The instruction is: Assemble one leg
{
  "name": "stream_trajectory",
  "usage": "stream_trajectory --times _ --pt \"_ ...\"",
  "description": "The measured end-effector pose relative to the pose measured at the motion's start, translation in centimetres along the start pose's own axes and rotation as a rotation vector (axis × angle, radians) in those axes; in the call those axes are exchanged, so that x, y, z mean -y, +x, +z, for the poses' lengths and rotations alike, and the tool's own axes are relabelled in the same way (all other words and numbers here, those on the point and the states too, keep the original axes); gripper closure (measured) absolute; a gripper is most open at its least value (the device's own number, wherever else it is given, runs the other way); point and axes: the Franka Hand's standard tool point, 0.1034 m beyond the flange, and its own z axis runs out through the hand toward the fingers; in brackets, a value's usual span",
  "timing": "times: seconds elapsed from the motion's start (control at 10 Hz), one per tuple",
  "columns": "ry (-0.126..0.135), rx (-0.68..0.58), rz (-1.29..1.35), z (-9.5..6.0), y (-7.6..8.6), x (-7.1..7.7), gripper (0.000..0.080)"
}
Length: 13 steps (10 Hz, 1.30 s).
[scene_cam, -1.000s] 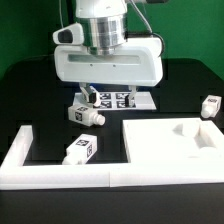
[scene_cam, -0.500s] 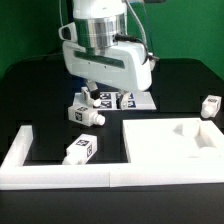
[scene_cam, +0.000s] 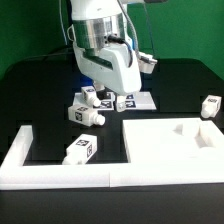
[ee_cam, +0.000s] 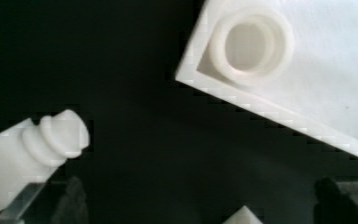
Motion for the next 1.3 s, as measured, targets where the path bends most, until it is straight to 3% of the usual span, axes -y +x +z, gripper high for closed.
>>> stream_trajectory --times 0.1,0.3,0.4,0.6,1.0,1.1,1.2,1.3 --pt "-0.003 0.003 0.023 0.0 0.0 -0.3 0.0151" --pt "-0.025 0.013 0.254 0.4 -0.1 -2.6 0.0151" --pt "-0.017 0.014 0.406 0.7 -0.1 -3.9 0.0151" --pt "0.044 -0.025 0.575 0.8 0.6 -4.2 0.0151" --pt "0.049 0.005 0.742 1.1 -0.1 -4.0 0.0151" --pt "0.057 0.014 0.790 1.3 0.1 -4.5 0.0151" --pt "0.058 0.028 0.880 1.8 0.9 -6.1 0.0151" --pt "0.045 0.026 0.870 2.1 1.4 -7.1 0.0151"
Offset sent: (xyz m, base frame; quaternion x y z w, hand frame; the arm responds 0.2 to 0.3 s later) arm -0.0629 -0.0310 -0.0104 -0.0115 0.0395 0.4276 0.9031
